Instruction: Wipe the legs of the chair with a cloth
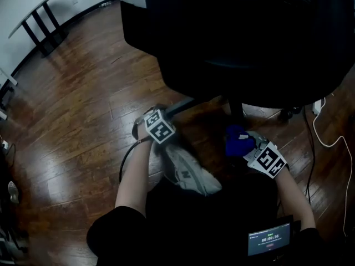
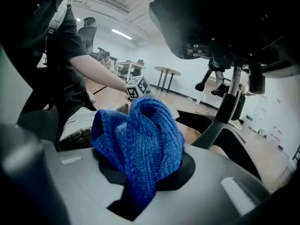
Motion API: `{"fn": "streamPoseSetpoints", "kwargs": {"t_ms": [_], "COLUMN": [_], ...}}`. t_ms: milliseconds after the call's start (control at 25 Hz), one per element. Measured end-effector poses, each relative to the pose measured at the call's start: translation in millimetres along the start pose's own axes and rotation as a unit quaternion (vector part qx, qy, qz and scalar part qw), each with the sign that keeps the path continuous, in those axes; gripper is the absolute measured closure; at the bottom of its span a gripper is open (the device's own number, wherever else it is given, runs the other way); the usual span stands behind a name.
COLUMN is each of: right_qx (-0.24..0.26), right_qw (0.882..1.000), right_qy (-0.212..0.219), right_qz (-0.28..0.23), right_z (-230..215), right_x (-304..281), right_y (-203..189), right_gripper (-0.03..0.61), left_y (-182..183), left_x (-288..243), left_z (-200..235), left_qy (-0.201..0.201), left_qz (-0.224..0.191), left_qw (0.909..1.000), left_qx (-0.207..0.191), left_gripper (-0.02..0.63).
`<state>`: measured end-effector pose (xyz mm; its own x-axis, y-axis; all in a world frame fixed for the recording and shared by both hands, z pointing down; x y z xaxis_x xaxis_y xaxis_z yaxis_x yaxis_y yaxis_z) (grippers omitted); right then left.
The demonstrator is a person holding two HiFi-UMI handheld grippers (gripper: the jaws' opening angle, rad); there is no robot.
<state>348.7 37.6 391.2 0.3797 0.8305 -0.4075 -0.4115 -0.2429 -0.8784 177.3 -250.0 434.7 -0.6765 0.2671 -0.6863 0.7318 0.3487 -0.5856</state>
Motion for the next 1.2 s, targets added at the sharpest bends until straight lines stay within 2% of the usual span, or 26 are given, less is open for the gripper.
{"fn": "streamPoseSetpoints", "kwargs": {"t_ms": [80,200,280,440,560,680,840,960,1040,1200], "right_qx": [0.001,0.003,0.005,0.02,0.034,0.048,0.024,0.031,0.046,0.07], "right_qw": [1.0,0.999,0.999,0.999,0.999,0.999,0.999,0.997,0.995,0.992], "right_qy": [0.018,0.032,0.032,0.027,0.031,0.002,-0.042,-0.073,-0.089,-0.099], "right_qz": [0.002,-0.004,-0.01,0.004,0.021,0.02,0.002,0.01,0.018,0.031], "right_z": [5,12,12,15,17,4,-46,-80,-88,-76], "right_x": [1,6,8,4,0,-13,-41,-68,-80,-79], "right_y": [0,-1,-1,2,4,10,28,49,60,51], "right_gripper": [0.499,0.499,0.499,0.499,0.499,0.5,0.5,0.499,0.499,0.5], "left_y": [-17,-40,-43,-50,-50,-54,-52,-50,-48,-47], "left_x": [11,24,35,43,48,48,52,52,51,49], "left_z": [-12,-32,-43,-48,-50,-48,-50,-50,-49,-51], "left_qy": [0.001,-0.011,-0.019,-0.003,-0.012,-0.023,-0.035,-0.028,-0.019,-0.002], "left_qz": [-0.004,-0.001,-0.006,-0.004,-0.006,-0.007,-0.037,-0.039,-0.036,-0.029], "left_qw": [0.9995,0.9983,0.9977,0.9963,0.9964,0.997,0.9949,0.994,0.9935,0.993], "left_qx": [0.031,0.057,0.066,0.086,0.084,0.073,0.086,0.098,0.106,0.114], "left_gripper": [0.468,0.479,0.459,0.463,0.466,0.465,0.466,0.466,0.466,0.466]}}
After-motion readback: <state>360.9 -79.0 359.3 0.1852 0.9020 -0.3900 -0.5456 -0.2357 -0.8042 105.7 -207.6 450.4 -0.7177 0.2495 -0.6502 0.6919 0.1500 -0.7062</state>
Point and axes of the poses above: the fingertips, and each gripper's own axes: x backward along the fingers, z to its left, y out of its top, the point moved 10 cm from there along x, backward along the fingers, and after that the axes turned 7 degrees about -z, right-handed, at the moved point
